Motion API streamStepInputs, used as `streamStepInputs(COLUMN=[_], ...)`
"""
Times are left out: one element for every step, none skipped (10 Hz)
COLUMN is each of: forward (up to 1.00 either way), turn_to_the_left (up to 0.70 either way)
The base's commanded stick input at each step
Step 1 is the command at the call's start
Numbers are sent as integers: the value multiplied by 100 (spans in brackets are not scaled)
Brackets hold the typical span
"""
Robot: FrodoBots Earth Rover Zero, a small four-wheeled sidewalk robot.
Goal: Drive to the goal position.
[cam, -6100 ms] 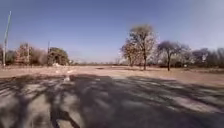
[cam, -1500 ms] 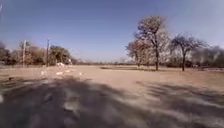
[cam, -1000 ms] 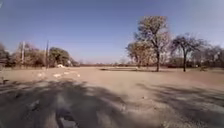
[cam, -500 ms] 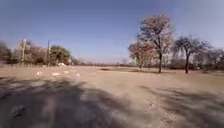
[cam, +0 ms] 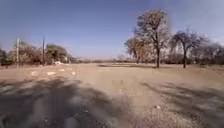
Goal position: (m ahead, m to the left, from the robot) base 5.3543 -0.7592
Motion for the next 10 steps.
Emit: streamStepInputs(forward=[70,70,70,70,70,70,70,70,70,70], turn_to_the_left=[0,0,0,0,0,0,0,0,0,0])
